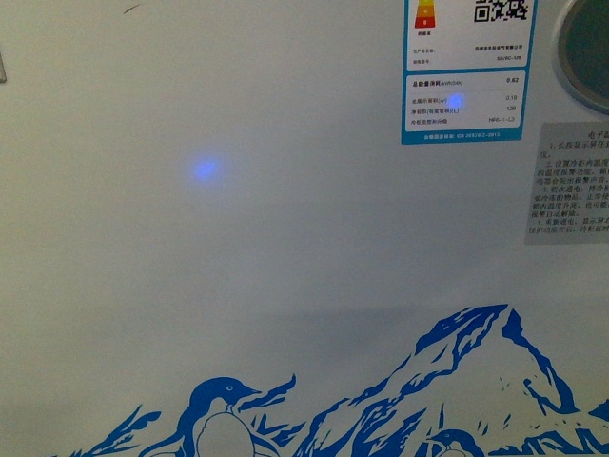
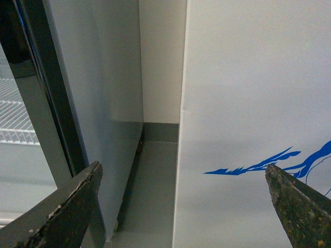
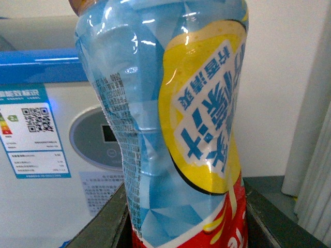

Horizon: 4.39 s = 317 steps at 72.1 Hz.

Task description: Put drink in fridge

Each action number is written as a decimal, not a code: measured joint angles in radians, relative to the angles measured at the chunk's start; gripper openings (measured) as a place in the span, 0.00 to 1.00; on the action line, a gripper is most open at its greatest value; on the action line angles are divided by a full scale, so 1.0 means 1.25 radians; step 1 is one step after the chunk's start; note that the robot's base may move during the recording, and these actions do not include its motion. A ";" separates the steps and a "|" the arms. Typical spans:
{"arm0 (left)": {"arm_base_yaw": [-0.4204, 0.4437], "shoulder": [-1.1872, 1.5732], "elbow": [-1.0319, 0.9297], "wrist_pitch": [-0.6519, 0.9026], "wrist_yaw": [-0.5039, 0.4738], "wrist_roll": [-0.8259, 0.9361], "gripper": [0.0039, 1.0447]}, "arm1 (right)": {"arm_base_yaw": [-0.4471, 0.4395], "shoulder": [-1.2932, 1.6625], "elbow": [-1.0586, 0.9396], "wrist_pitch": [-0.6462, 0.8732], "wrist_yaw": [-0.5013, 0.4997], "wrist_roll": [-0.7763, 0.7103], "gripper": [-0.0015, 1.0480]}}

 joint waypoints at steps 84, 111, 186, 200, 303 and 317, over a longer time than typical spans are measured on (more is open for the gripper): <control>0.000 0.000 0.000 0.000 0.000 0.000 0.92 | -0.072 -0.019 -0.020 0.052 -0.023 0.003 0.39; 0.000 0.000 0.000 0.000 0.000 0.000 0.92 | -0.072 -0.019 -0.022 0.052 -0.023 0.005 0.39; 0.000 0.000 0.000 0.000 0.000 0.000 0.92 | -0.072 -0.019 -0.028 0.052 -0.023 0.006 0.39; 0.000 0.000 0.000 0.000 0.001 0.000 0.92 | -0.072 -0.019 -0.028 0.053 -0.023 0.006 0.39; -0.178 1.413 0.733 0.332 0.666 0.533 0.92 | -0.071 -0.020 -0.028 0.054 -0.023 0.006 0.39; -0.206 1.455 0.802 0.253 0.640 0.631 0.92 | -0.071 -0.020 -0.028 0.054 -0.023 0.006 0.39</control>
